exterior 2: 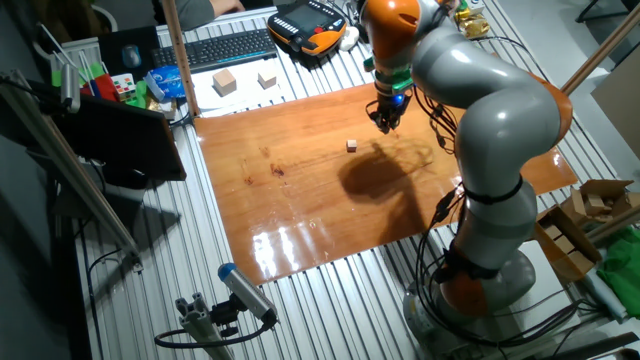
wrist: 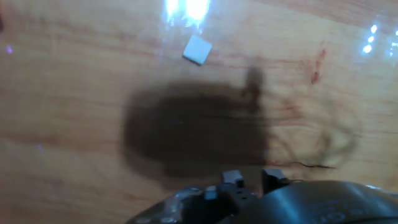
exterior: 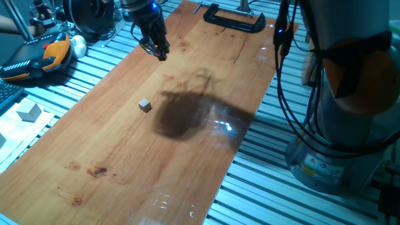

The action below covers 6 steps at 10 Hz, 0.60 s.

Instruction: Approach and touch the side of the small block

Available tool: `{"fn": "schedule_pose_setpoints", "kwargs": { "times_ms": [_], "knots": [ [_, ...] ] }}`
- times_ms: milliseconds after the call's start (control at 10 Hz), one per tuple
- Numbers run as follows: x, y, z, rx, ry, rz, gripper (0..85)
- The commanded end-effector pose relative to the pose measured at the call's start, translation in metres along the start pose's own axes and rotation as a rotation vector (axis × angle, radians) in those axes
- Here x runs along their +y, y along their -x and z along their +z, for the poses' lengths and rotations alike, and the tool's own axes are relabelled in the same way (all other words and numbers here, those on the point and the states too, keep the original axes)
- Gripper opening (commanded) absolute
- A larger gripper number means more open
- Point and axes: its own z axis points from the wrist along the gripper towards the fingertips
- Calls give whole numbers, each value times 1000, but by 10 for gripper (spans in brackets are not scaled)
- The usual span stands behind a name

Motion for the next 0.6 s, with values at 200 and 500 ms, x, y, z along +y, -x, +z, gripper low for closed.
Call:
{"fn": "schedule_pose_setpoints", "kwargs": {
  "times_ms": [200, 500],
  "knots": [
    [0, 0, 0, 2, -1, -5, 7],
    [0, 0, 0, -4, 1, -17, 7]
  ]
}}
